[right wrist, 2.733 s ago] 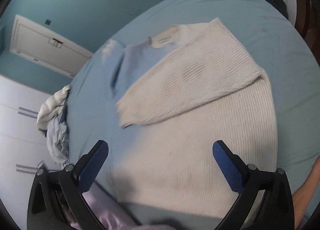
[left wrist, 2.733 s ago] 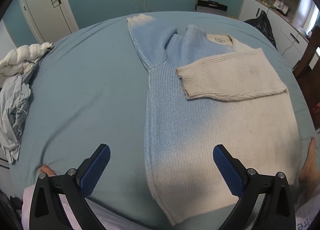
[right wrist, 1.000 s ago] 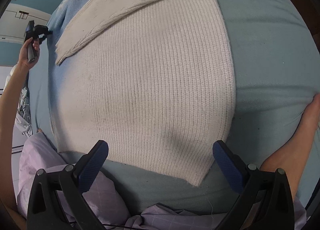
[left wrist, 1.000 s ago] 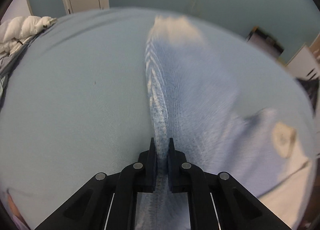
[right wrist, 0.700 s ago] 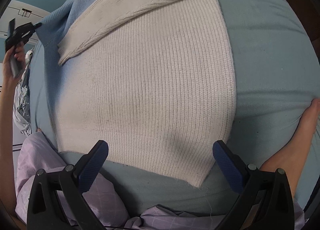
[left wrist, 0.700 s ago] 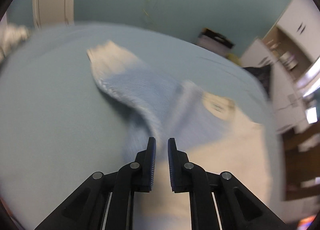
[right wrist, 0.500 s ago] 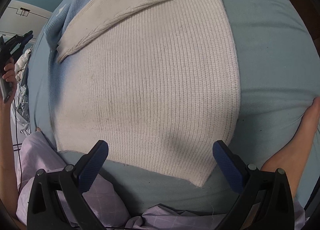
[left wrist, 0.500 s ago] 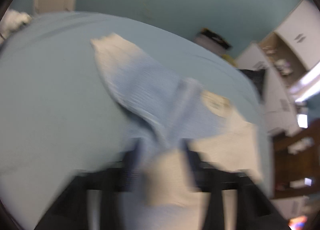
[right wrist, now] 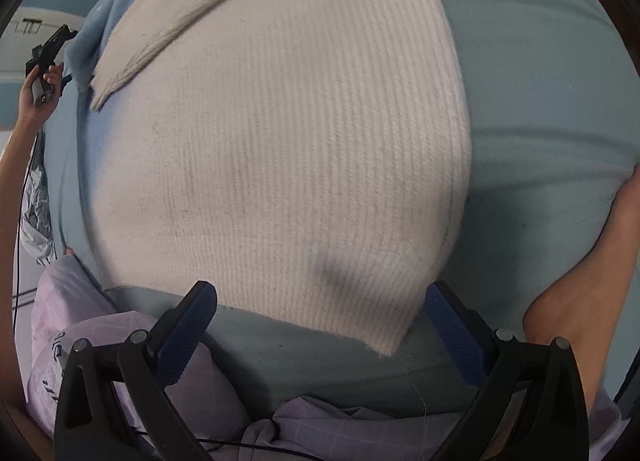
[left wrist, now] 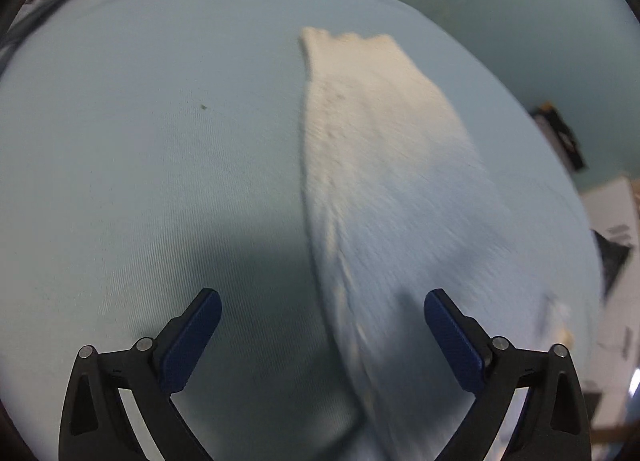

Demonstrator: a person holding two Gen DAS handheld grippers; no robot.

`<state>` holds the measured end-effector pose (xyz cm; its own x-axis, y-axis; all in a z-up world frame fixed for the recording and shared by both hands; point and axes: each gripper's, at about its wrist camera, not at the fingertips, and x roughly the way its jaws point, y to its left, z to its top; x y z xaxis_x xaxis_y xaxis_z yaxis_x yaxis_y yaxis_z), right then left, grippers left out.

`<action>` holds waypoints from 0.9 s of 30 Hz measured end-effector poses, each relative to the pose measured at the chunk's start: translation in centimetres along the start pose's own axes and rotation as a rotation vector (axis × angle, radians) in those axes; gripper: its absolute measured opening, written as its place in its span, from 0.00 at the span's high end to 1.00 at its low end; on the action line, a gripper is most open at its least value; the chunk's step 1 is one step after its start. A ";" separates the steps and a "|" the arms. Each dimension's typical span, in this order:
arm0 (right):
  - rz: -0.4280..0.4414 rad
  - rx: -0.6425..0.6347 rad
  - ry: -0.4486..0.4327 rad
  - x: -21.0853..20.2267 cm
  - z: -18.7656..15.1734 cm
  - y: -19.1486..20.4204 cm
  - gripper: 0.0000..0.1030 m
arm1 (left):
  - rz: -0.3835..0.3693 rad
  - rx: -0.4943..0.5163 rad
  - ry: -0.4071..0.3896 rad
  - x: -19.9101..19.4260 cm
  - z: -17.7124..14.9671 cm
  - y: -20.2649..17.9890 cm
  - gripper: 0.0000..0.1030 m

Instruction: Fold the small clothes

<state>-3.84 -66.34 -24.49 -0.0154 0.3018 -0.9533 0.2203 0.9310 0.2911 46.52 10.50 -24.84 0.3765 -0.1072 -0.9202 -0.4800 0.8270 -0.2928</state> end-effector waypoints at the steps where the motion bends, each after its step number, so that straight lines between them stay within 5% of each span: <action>1: 0.003 0.021 0.008 0.2 0.0 -0.7 0.01 | 0.021 -0.006 -0.005 0.4 -0.3 -0.3 0.78; 2: 0.005 0.036 0.010 0.2 0.2 -1.1 0.01 | 0.055 0.009 0.007 0.9 -0.7 -0.9 0.92; 5: 0.015 0.061 -0.020 -0.5 0.5 -1.6 0.01 | 0.147 0.107 -0.106 -2.2 -1.6 -3.8 0.93; 8: 0.008 0.057 -0.052 -1.3 0.6 -1.2 0.01 | 0.048 0.167 -0.365 -11.0 -1.3 -5.6 0.94; 11: 0.020 0.041 -0.069 -1.8 0.6 -0.5 0.01 | 0.027 0.202 -0.506 -18.7 -0.2 -6.3 0.94; 15: 0.033 -0.008 -0.105 -2.9 0.6 0.9 0.01 | -0.001 0.092 -0.512 -24.0 1.2 -4.0 0.99; 17: 0.042 -0.026 -0.125 -3.4 0.6 1.6 0.01 | -0.023 0.097 -0.593 -26.1 0.9 -4.1 1.00; 21: 0.033 -0.061 -0.163 -4.0 1.0 2.2 0.01 | 0.011 0.473 -0.899 -31.4 -5.5 -10.0 1.00; 23: 0.031 -0.063 -0.158 -3.7 1.2 2.1 0.01 | -0.102 0.644 -0.884 -31.6 -9.1 -12.6 1.00; 25: 0.034 -0.048 -0.143 -3.1 1.3 2.2 0.01 | -0.224 0.714 -0.791 -30.6 -11.6 -13.9 1.00; 27: 0.046 -0.013 -0.123 -2.5 1.6 1.6 0.01 | -0.252 0.733 -0.672 -27.9 -13.0 -13.5 1.00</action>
<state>-1.92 -65.90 -21.72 0.1138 0.3175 -0.9414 0.2053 0.9196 0.3350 32.22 -4.79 1.39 0.8738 -0.1796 -0.4519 0.1920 0.9812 -0.0187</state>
